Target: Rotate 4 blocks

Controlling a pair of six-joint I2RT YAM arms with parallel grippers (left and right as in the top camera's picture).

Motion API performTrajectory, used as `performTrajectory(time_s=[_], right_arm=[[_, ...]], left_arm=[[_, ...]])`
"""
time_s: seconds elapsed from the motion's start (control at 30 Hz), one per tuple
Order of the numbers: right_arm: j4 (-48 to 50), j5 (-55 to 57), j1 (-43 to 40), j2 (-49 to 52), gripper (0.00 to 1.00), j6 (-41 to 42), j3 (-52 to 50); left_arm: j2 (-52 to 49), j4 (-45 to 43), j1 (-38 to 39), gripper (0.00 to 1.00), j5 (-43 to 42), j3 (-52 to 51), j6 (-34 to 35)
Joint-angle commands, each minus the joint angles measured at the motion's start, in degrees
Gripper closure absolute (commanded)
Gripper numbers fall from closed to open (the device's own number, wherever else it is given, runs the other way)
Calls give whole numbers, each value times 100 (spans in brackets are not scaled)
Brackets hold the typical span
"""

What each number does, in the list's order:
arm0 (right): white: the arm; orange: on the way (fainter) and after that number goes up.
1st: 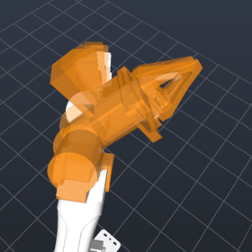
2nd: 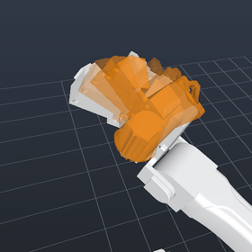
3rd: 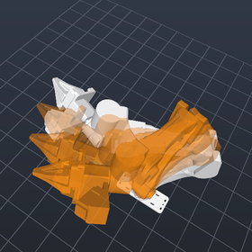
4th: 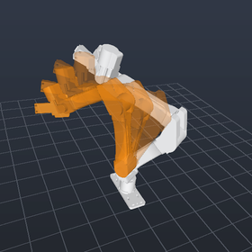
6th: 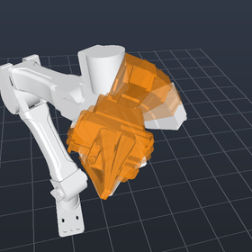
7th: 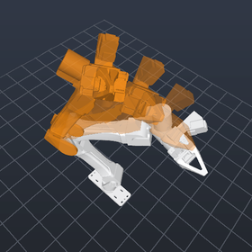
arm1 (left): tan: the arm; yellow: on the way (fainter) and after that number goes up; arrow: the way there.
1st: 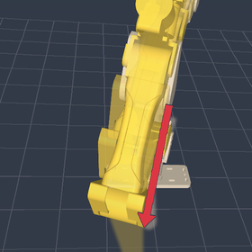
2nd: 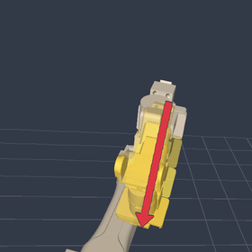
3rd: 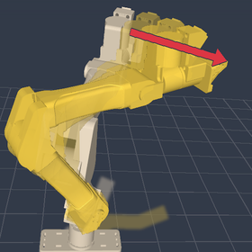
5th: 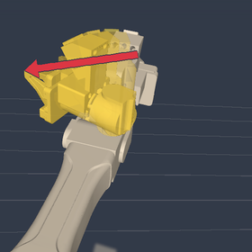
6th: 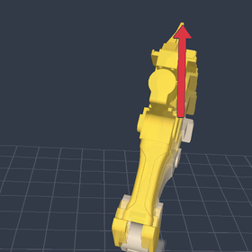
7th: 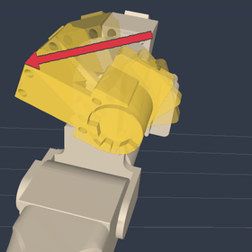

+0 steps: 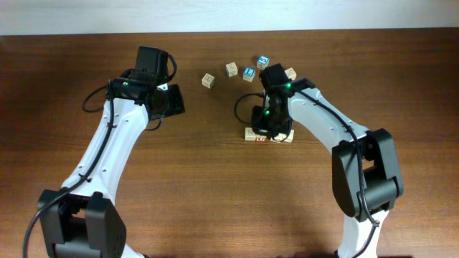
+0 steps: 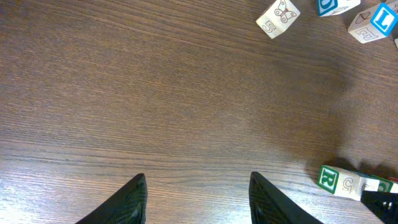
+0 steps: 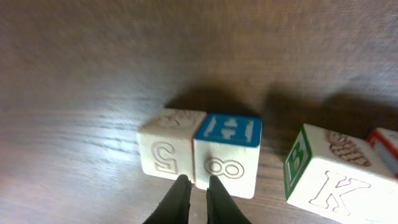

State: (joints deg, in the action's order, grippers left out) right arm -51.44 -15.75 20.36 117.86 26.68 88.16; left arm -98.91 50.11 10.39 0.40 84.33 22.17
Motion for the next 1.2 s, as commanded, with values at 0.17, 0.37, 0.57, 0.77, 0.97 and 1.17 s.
performTrajectory(time_s=[0.17,0.37,0.57,0.77,0.97,1.17], right_arm=[[-2356,553,-629,57,77,-437,1910],[-1978,1261,-1069,59,84,-748,892],[-713,1257,-1062,59,85,-1187,-284],[146,1204,-1062,59,85,-1449,-758],[393,841,-975,59,85,-1593,-780],[413,579,-560,59,85,-1241,-780]], left_arm=[[-31,13,11,49,-61,98,4],[-50,2,11,49,-61,98,4],[-50,2,11,48,-61,98,4],[-50,7,37,48,-61,98,4],[-50,7,37,48,-61,98,4],[-50,7,37,48,-61,98,4]])
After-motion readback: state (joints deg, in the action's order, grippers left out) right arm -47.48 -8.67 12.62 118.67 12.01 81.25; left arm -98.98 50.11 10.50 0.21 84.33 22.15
